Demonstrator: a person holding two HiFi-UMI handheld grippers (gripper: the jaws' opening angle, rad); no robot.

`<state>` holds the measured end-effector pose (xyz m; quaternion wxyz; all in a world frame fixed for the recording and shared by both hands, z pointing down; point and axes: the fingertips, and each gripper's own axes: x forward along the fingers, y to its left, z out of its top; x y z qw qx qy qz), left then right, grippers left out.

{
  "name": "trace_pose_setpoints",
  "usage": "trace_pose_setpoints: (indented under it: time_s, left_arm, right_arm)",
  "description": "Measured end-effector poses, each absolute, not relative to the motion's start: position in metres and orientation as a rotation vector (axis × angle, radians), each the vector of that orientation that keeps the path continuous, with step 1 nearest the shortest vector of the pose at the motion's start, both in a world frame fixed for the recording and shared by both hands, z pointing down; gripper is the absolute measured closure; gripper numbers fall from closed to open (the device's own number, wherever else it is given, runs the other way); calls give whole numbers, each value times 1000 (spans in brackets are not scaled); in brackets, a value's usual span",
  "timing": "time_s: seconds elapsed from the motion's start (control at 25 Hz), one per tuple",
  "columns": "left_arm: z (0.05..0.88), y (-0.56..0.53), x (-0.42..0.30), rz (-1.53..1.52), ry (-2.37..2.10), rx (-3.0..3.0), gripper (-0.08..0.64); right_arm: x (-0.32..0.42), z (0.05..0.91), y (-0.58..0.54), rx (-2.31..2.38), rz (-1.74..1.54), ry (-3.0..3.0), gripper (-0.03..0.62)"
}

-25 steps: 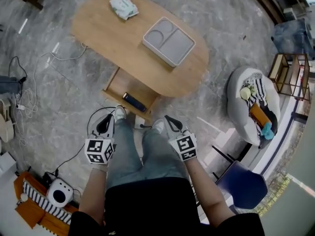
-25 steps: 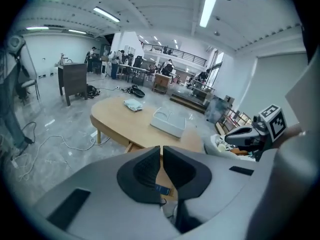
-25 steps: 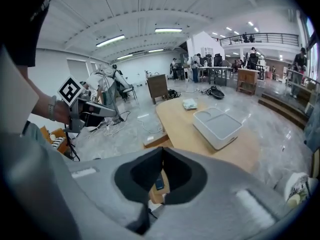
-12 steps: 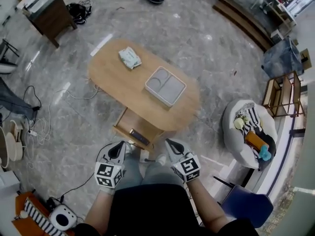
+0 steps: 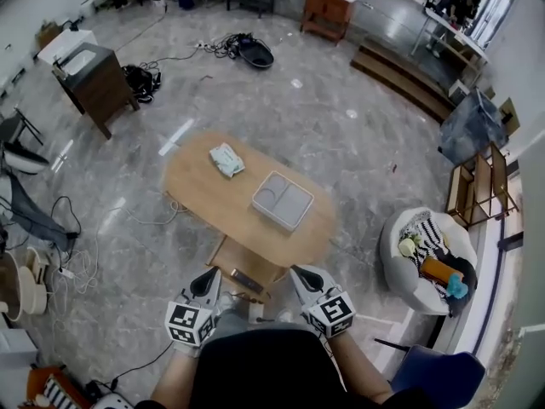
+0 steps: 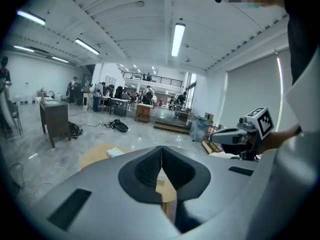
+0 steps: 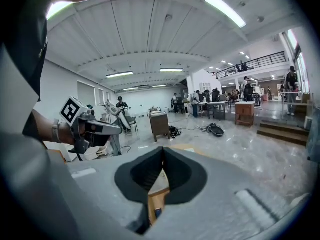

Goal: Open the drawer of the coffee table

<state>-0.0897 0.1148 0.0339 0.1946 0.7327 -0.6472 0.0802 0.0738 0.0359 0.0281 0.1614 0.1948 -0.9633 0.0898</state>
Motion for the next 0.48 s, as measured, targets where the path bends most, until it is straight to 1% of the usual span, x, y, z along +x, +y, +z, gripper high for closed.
trace_pose_setpoints:
  time_s: [0.2,0.48]
  left_arm:
    - [5,116,-102,208,-1831,2067,543]
    - [-23,114,-100,210,-1861,2151,543]
  right_arm:
    - [75,0,38,608,274,-2766,594]
    - [70,-27,40,629,242,-2826,594]
